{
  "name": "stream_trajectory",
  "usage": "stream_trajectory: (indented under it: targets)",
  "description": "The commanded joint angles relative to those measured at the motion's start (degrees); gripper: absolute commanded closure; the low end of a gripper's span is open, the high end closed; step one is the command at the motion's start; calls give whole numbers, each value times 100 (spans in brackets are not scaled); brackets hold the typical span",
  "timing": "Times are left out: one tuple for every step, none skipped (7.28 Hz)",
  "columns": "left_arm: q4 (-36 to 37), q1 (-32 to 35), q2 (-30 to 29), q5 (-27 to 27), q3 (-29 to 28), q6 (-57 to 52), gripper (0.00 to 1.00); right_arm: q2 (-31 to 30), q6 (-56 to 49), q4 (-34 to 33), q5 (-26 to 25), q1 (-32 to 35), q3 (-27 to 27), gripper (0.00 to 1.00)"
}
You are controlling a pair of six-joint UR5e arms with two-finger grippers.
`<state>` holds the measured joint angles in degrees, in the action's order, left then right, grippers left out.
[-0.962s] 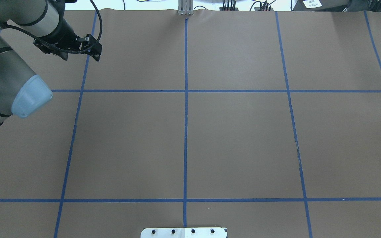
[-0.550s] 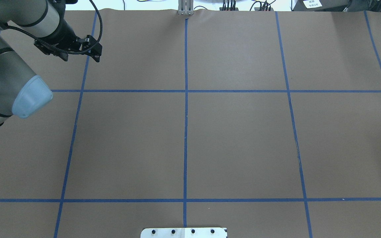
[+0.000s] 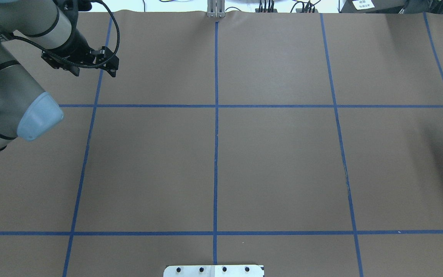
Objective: Left arm hands cup to right arm to dump lemon
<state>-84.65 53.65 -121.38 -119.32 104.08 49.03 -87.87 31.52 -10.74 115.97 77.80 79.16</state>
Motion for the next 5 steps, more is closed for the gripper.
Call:
stream_trajectory:
  targets:
    - [-42, -144, -78, -12, -72, 473, 0, 409, -567, -864, -1438, -1121, 221, 89]
    - [-51, -231, -183, -12, -89, 729, 0, 542, -559, -1451, -2263, -1832, 580, 89]
    - [-104, -337, -349, -21, -159, 1079, 0, 908, -472, -2266, -2820, -2378, 966, 88]
    - [-504, -381, -499, -21, -308, 1518, 0, 1199, -210, -2988, -2991, -2706, 1388, 88]
    - [-1370, -390, -500, -21, -501, 2053, 0, 1498, 175, -3595, -3436, -3135, 1740, 88]
